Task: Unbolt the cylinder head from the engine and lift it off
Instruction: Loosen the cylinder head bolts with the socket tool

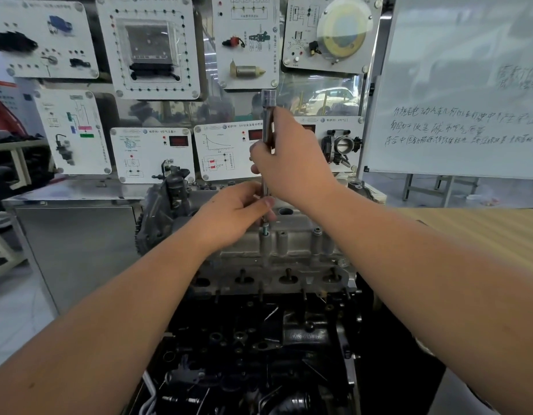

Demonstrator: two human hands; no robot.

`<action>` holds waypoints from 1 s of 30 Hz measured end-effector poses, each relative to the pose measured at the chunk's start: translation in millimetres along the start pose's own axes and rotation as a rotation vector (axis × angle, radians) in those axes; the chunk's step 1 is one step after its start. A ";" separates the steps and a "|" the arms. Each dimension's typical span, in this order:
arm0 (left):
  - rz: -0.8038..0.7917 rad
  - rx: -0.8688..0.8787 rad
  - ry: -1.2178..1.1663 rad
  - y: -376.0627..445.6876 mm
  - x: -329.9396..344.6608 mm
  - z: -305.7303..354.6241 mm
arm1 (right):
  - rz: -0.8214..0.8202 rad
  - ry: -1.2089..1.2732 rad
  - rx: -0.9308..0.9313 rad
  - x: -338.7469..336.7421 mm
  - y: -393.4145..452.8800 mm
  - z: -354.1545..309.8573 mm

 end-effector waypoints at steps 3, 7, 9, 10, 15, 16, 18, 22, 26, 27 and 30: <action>0.034 -0.027 -0.082 -3.9 -1.8 4.2 | 0.070 -0.015 -0.039 -6.0 -0.8 -3.8; 0.052 -0.025 -0.138 -2.8 -2.3 1.1 | 0.052 -0.042 -0.069 -3.9 0.4 -6.9; 0.027 -0.016 -0.107 -1.6 -1.2 -1.1 | 0.017 -0.054 -0.071 -0.1 0.9 -8.1; 0.010 -0.005 -0.088 -1.6 -0.4 -0.8 | 0.000 -0.058 -0.063 1.6 1.0 -8.1; -0.001 -0.009 -0.098 -1.1 -0.3 -2.8 | -0.028 -0.041 -0.015 3.5 1.4 -5.0; 0.010 -0.015 -0.106 -1.2 -0.7 -2.8 | -0.012 -0.036 -0.020 1.6 1.5 -5.7; 0.041 -0.022 -0.115 -1.6 -1.5 -1.7 | 0.038 -0.034 -0.034 -4.1 1.8 -8.0; 0.094 -0.028 -0.112 -1.4 -3.9 -1.8 | 0.024 -0.068 -0.048 -3.8 2.7 -10.0; 0.023 -0.025 -0.046 0.9 1.3 -5.9 | -0.042 -0.104 -0.031 2.2 3.0 -9.8; 0.008 -0.018 -0.027 1.2 1.7 -6.6 | -0.052 -0.096 -0.018 2.8 2.6 -8.5; 0.002 -0.013 -0.043 0.2 0.7 -5.9 | -0.041 -0.018 0.012 1.2 0.2 -6.1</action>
Point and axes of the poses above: each hand's wrist, its own y-axis towards the middle knuckle, its own x-axis out of the palm, z = x × y, the point moved 9 cm from there along y, towards the middle knuckle, and after that the axes turned 6 degrees about y, right-handed, at the moved point
